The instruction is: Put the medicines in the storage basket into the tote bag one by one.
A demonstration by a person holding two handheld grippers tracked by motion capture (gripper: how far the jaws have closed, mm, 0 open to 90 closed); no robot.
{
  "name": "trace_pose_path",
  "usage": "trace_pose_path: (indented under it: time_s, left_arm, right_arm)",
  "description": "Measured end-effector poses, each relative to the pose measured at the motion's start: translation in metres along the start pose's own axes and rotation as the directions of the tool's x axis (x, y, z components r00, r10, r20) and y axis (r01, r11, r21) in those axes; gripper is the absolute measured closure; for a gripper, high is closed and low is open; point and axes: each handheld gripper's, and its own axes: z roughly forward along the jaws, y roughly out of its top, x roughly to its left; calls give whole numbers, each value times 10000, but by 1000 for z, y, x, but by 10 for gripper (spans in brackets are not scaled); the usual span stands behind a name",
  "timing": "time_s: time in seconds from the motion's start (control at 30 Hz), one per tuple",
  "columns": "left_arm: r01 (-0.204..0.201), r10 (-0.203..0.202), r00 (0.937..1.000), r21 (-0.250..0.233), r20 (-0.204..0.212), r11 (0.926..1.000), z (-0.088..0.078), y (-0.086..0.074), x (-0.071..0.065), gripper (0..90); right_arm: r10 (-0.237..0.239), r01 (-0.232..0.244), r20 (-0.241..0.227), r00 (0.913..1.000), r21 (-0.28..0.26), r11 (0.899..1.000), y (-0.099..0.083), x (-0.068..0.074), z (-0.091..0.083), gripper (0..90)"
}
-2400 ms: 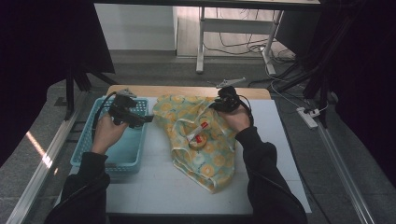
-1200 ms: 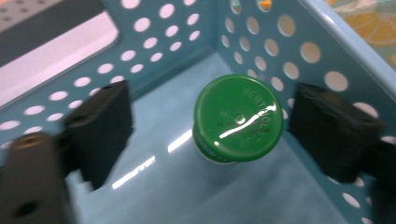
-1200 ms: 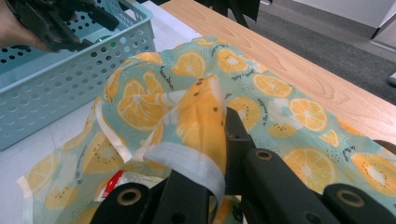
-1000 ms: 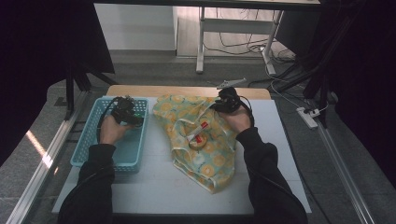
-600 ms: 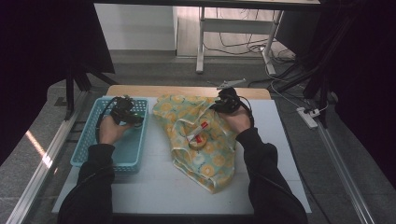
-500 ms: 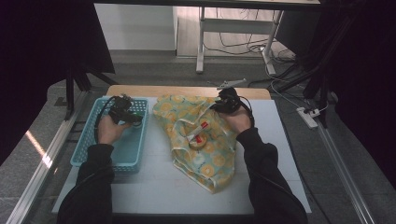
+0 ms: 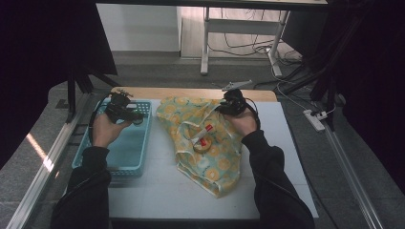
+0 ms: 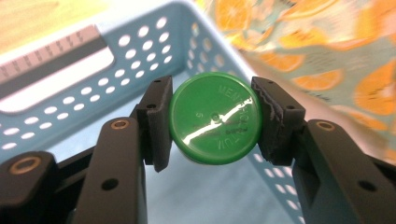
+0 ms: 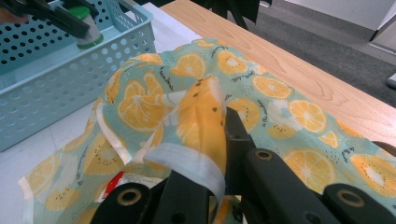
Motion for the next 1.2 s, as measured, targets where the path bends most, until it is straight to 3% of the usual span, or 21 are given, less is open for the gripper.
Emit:
trace_pose_path:
  time_s: [0.3, 0.6, 0.83, 1.2]
  left_arm:
    - [-547, 566, 9976, -475, 401, 9974, -25, 11, -29, 522]
    - [-1276, 1357, 9836, -731, 1189, 9891, -28, 20, -70, 522]
    - [-1927, 2029, 9635, -734, 1749, 9785, -14, 29, -107, 522]
    - [-2874, 2966, 9236, -734, 2431, 9550, 25, 47, -159, 522]
  right_arm:
    - [-21, 21, 0, 10000, -16, 10000, 2, 1, 0, 897]
    - [11, -11, 3, 10000, -21, 10000, 3, 2, 1, 897]
    - [41, -41, 13, 10000, -29, 10000, 3, 2, 0, 897]
    - [13, -13, 6, 10000, -32, 10000, 3, 2, 1, 897]
